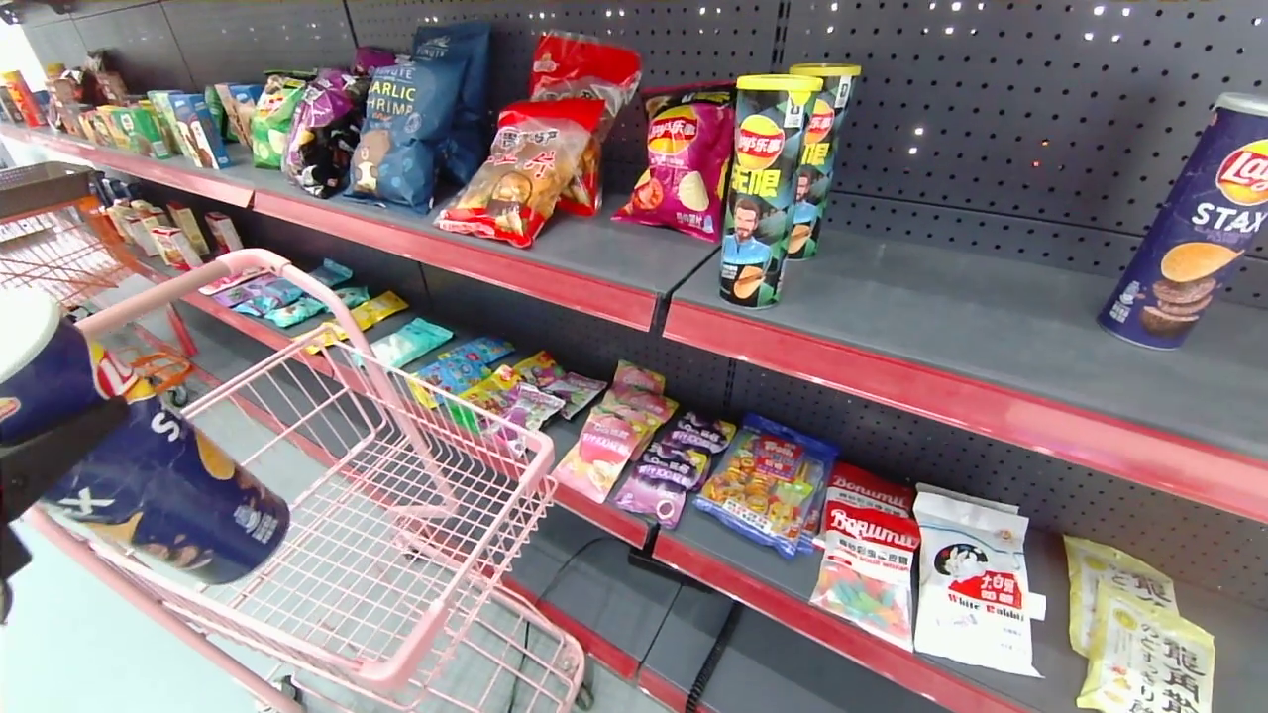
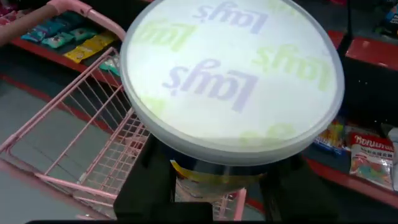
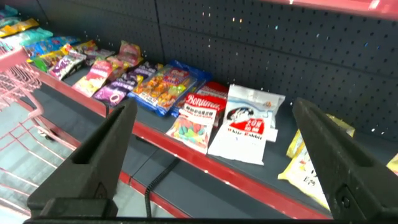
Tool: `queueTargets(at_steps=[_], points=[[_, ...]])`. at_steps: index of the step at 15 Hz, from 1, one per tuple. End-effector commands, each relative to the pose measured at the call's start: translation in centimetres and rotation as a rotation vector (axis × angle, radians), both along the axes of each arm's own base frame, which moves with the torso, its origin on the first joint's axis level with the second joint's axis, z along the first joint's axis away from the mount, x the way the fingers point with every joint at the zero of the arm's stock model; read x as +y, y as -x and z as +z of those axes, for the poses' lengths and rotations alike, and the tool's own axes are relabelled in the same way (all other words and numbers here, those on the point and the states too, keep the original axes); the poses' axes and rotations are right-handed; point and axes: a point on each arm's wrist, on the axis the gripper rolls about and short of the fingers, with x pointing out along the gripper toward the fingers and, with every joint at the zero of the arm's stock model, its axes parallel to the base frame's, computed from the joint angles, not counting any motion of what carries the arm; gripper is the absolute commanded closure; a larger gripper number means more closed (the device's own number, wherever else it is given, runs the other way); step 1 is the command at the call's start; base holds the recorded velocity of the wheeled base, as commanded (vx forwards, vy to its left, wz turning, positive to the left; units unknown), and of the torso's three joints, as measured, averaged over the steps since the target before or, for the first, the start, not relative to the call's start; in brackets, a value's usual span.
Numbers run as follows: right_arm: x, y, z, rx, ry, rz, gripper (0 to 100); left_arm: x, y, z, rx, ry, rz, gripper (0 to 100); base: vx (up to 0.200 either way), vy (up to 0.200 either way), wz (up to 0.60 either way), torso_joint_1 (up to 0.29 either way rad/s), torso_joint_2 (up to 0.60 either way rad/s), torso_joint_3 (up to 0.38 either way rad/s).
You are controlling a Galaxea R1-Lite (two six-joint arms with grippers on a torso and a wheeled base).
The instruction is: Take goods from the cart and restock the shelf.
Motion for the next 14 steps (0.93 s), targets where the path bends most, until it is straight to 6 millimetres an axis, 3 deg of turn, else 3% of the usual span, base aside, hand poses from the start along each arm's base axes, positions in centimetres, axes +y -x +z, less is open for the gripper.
queueTargets(at_steps=[1,7,12,14], points=[[0.0,0.0,0.0,-0.001,0.001,0.000,0,0.2,3.6,0.4,-0.072,-0.005,0.007,100,0.000,0.000,0.00,0.188,-0.54,-0.344],[0.0,0.0,0.0,0.001,0.001,0.000,0,0.2,8.2,-1.2,-0.045,-0.072,-0.050,100,0.000,0.000,0.00,0.222,-0.57,-0.353],[0.0,0.0,0.0,-0.001,-0.001,-0.002,0,0.2,8.1,-1.3,-0.040,-0.071,-0.047,100,0.000,0.000,0.00,0.205,-0.49,-0.284],[0.0,0.0,0.0,-0.001,-0.004,-0.002,0,0.2,8.1,-1.4,-0.038,-0.071,-0.044,100,0.000,0.000,-0.60,0.168,-0.38,-0.222]])
